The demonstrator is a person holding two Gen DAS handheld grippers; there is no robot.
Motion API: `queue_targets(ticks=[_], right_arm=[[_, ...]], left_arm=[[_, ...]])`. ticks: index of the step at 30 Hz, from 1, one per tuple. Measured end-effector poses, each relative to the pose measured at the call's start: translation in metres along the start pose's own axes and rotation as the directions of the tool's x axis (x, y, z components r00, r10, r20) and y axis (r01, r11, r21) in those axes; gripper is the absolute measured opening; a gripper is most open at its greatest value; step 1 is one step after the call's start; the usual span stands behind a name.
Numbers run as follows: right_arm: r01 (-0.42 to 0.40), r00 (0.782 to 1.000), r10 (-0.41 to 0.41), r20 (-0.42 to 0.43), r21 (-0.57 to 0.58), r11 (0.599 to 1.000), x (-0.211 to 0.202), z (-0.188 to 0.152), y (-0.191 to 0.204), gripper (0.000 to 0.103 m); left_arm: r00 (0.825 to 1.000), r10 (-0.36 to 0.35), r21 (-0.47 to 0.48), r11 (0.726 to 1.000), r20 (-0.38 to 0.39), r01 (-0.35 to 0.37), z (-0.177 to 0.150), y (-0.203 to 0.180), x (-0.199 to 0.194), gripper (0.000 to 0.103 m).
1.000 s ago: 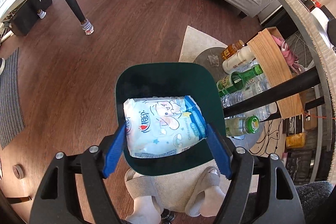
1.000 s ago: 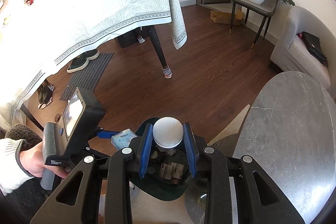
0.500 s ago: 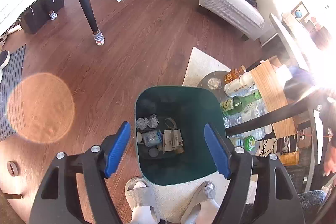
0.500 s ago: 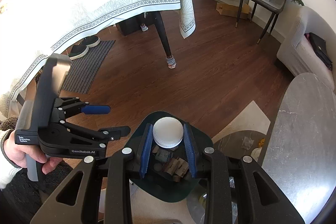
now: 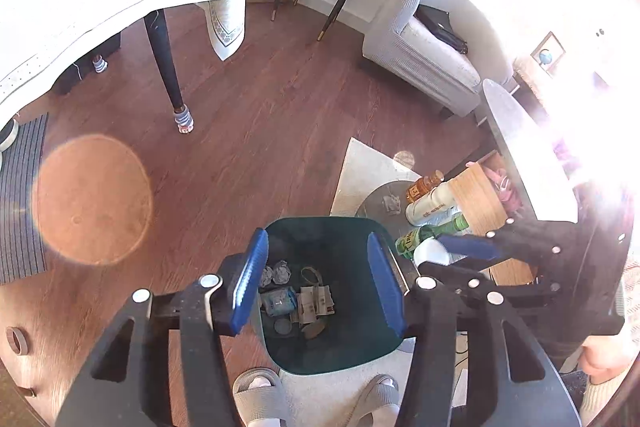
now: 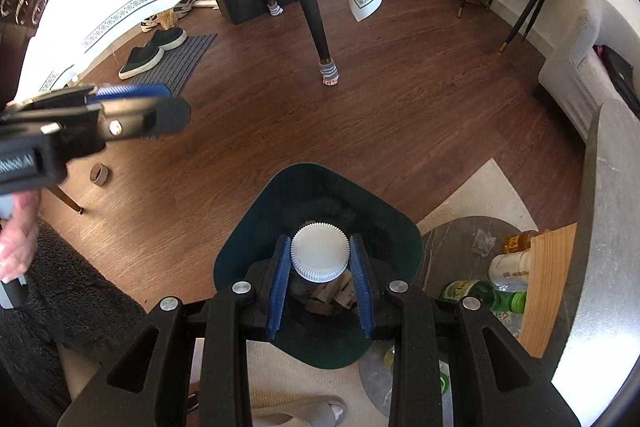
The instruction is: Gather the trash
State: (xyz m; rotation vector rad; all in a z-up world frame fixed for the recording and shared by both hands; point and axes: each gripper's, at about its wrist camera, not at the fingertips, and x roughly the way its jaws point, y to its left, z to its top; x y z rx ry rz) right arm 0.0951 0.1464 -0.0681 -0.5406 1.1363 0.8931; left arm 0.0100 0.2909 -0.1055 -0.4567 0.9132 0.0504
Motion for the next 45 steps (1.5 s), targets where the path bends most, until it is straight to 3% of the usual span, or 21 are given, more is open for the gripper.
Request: queue_targets(ticks=[18,21,25,30,36,41,45], right_arm=[[0.009,0.984,-0.012,-0.179,-0.014,1.000,0.054,-0.038,0.000,0.030],[0.024,0.982,-0.026,-0.190,-0.017,1.000,0.056,-0.042,-0.001,0.042],[0.017,0.983,-0.020,-0.181,-0.020,1.000,0.053,-0.044,-0.001,0.042],[0.007,0.992,-0.011,-0.128,-0.028,1.000,0.037,-0.039,0.004,0.042],[0.022,1.000,-0.022,0.014,-0.013,1.000,-0.007,-0.025,0.010,0.042],[0.053,0.988,-0.062,0.145,0.061,0.997,-0.050,-0.021,0.004,0.042],[0.083,0.964,-0.122,0.235,0.168,0.982,-0.085,-0.036,-0.007,0.042]], left_arm=[[0.993,-0.069,0.052,0.997,0.092,0.065,0.011,-0.025,-0.044,0.046],[0.992,-0.076,0.063,0.996,0.102,0.070,0.012,-0.030,-0.048,0.046],[0.989,-0.085,0.075,0.994,0.117,0.077,0.014,-0.035,-0.053,0.046],[0.987,-0.072,0.104,0.993,0.144,0.057,0.017,-0.045,-0.060,0.046],[0.977,-0.068,0.155,0.987,0.200,0.037,0.023,-0.061,-0.082,0.046],[0.964,-0.064,0.173,0.985,0.259,0.019,0.025,-0.070,-0.105,0.048],[0.960,-0.058,0.180,0.984,0.274,0.008,0.024,-0.080,-0.111,0.057]])
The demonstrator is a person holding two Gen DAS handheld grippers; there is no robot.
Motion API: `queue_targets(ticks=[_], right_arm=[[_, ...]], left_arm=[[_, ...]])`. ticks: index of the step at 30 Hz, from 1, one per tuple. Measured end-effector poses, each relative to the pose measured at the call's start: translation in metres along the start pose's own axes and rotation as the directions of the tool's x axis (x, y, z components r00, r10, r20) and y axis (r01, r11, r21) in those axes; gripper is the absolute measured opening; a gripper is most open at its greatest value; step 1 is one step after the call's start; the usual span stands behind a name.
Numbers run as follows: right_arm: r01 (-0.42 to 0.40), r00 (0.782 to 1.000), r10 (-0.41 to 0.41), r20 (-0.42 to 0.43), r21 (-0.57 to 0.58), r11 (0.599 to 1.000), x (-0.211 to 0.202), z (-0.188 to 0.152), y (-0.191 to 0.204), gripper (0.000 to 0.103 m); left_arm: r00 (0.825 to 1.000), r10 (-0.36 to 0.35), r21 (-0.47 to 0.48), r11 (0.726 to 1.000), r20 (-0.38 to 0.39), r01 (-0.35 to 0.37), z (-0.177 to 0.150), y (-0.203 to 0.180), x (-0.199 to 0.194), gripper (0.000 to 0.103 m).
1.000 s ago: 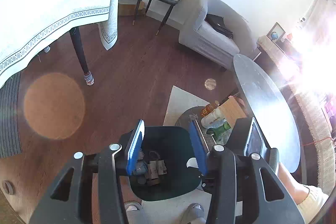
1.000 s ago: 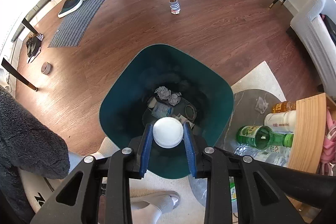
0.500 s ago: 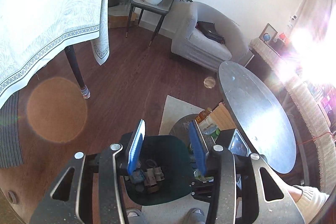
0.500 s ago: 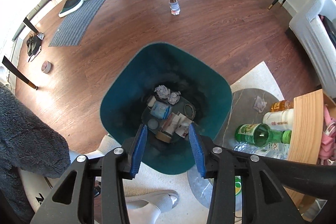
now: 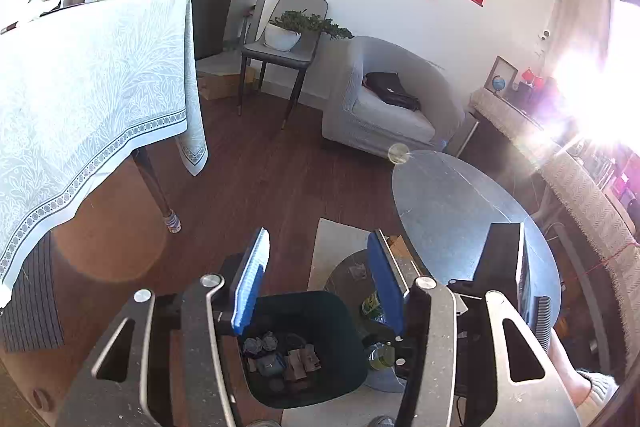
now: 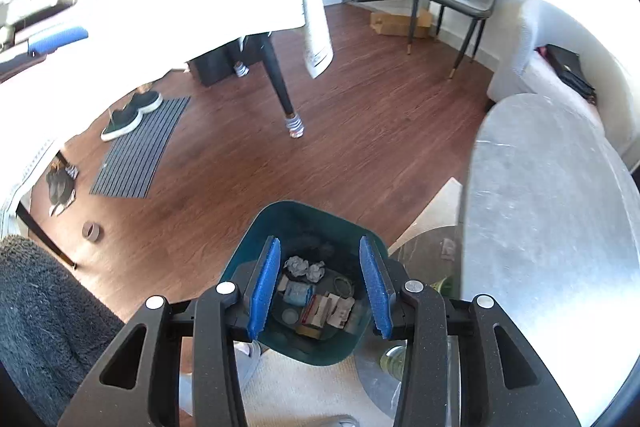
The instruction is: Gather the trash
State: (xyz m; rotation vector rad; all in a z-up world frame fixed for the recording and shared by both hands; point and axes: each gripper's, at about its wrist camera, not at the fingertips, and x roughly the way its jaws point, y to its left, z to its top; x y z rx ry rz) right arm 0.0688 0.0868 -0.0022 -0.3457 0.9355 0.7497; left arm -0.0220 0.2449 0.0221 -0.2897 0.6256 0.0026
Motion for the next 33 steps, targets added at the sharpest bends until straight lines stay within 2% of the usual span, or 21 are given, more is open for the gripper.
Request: queue_targets(ticks=[5,7,12,15,21,25,28,33], right_arm=[[0.108,0.986,-0.124,0.110,0.138,0.985,-0.051,-0.016,-0.027,0.043],[0.137,0.976,-0.167,0.139,0.200,0.970,-0.070,-0.024,-0.040,0.058],[0.204,0.957,-0.254,0.142,0.296,0.933,-0.107,-0.055,-0.067,0.063],[0.233,0.949,-0.289,0.130,0.330,0.915,-0.126,-0.076,-0.079,0.073],[0.296,0.919,-0.370,0.137,0.380,0.876,-0.167,-0.115,-0.100,0.089],[0.283,0.917,-0.376,0.134,0.447,0.849,-0.180,-0.139,-0.116,0.095],[0.282,0.914,-0.384,0.132,0.473,0.835,-0.184,-0.155,-0.122,0.099],[0.278,0.915,-0.380,0.137,0.468,0.839,-0.181,-0.170,-0.123,0.099]], left_arm=[[1.000,-0.004,0.032,0.999,0.009,0.004,-0.008,-0.018,-0.011,0.071],[1.000,0.001,0.054,0.999,0.024,-0.002,-0.017,-0.025,-0.018,0.081],[0.999,0.016,0.077,0.997,0.045,-0.019,-0.038,-0.039,-0.037,0.093],[0.998,0.042,0.087,0.995,0.053,-0.047,-0.048,-0.048,-0.045,0.095],[0.996,0.083,0.160,0.984,0.008,-0.084,-0.064,-0.067,-0.039,0.097],[0.998,0.060,0.197,0.979,-0.009,-0.057,-0.077,-0.079,-0.030,0.097],[0.997,0.076,0.217,0.974,-0.023,-0.069,-0.086,-0.086,-0.021,0.097],[0.997,0.055,0.202,0.978,-0.050,-0.043,-0.099,-0.088,-0.011,0.097]])
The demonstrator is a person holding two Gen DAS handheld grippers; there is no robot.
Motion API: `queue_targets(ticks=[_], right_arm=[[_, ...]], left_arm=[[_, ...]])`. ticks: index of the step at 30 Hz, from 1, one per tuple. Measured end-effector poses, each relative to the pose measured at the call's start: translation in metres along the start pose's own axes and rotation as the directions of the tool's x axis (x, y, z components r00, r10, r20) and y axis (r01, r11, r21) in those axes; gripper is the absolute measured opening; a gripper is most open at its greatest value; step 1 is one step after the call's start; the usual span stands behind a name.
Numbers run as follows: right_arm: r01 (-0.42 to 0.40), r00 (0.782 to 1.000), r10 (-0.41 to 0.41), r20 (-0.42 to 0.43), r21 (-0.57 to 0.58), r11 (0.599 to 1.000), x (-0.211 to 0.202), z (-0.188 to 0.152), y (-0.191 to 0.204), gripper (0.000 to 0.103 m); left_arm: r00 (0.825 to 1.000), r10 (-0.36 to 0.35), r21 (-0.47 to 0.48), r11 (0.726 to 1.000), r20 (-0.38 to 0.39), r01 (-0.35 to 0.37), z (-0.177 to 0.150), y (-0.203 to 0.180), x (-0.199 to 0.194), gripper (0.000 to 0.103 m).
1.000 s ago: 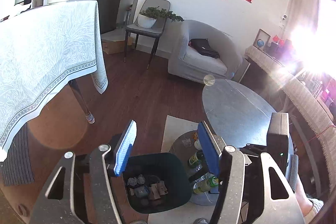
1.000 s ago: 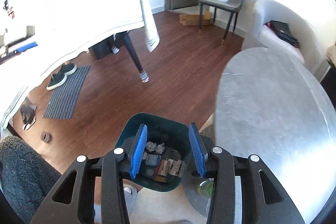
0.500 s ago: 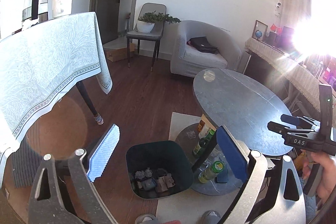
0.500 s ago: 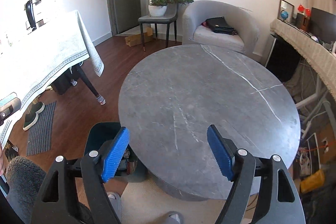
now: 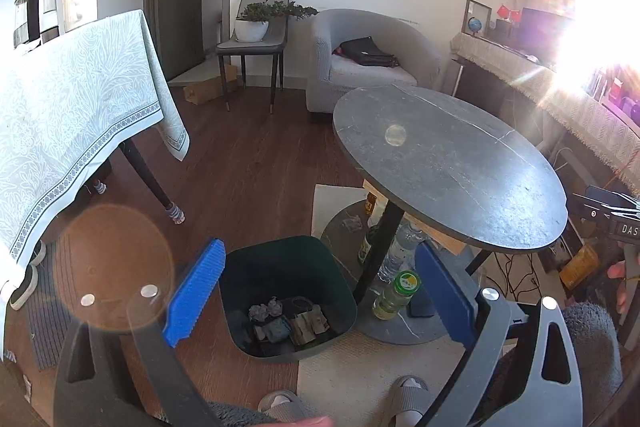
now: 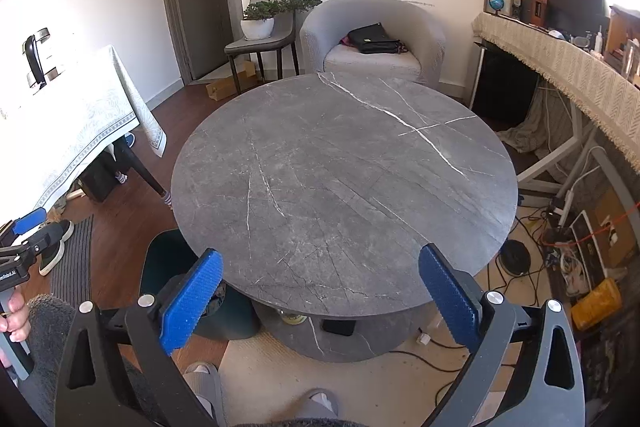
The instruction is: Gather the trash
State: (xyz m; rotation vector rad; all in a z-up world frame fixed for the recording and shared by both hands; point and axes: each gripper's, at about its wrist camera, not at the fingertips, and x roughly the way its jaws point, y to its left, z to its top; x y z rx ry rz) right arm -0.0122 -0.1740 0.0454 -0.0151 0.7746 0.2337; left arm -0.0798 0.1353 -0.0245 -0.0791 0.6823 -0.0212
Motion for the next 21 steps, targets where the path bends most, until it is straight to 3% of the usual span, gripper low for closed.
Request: queue_targets(ticks=[9,21], right_arm=[[-0.083,0.996,0.084,0.020,-0.020,0.996,-0.002,-0.009,0.004,0.099],[-0.095,0.995,0.096,0.024,-0.025,0.995,-0.003,-0.011,0.006,0.099]], left_arm=[[1.000,0.014,-0.022,1.000,-0.009,-0.014,-0.011,-0.002,0.016,0.097],[0.999,0.031,-0.025,0.999,-0.026,-0.032,-0.014,-0.005,0.019,0.097]])
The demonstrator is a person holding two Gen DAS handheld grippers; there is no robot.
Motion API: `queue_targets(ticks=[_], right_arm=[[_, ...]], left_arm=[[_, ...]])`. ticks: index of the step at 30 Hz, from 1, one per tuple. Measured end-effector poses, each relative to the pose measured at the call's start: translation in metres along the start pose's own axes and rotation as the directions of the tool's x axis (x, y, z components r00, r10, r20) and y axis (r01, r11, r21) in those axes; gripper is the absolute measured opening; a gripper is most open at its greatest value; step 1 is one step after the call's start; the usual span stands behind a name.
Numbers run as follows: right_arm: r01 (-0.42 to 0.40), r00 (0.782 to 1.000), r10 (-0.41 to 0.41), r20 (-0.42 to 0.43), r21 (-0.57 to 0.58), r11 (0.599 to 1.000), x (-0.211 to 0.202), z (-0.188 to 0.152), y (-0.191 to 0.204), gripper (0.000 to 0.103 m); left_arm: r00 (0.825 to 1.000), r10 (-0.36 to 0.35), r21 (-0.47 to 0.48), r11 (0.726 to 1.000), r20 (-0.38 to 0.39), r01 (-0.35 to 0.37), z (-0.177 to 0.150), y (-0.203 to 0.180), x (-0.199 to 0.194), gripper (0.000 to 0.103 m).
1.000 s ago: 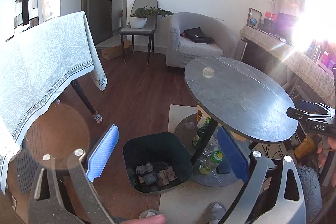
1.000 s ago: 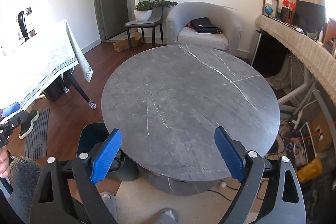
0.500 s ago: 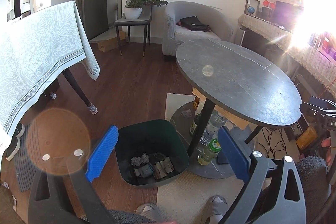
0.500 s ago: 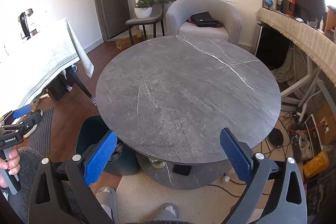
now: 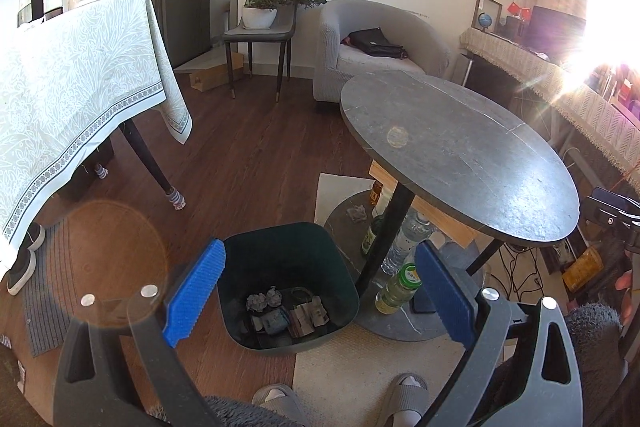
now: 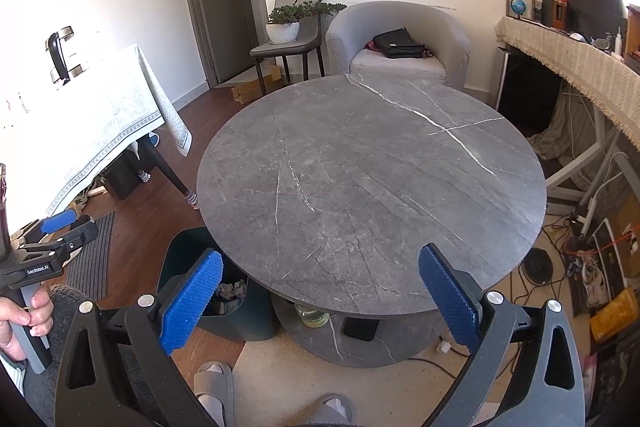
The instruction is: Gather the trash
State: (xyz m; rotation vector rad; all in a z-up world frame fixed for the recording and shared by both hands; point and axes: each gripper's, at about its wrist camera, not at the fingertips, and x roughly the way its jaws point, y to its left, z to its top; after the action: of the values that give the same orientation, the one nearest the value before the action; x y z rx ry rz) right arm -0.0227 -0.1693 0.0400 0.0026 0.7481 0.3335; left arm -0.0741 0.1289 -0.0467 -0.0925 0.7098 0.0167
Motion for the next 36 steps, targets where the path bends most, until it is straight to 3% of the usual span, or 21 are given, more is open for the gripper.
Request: queue_targets(ticks=[36], right_arm=[[0.016,1.000,-0.017,-0.019,-0.016,1.000,0.0064,-0.0017,0.0038,0.099]], left_arm=[[1.000,0.001,-0.009,1.000,-0.011,-0.001,-0.0019,0.0014,0.0021,0.097]])
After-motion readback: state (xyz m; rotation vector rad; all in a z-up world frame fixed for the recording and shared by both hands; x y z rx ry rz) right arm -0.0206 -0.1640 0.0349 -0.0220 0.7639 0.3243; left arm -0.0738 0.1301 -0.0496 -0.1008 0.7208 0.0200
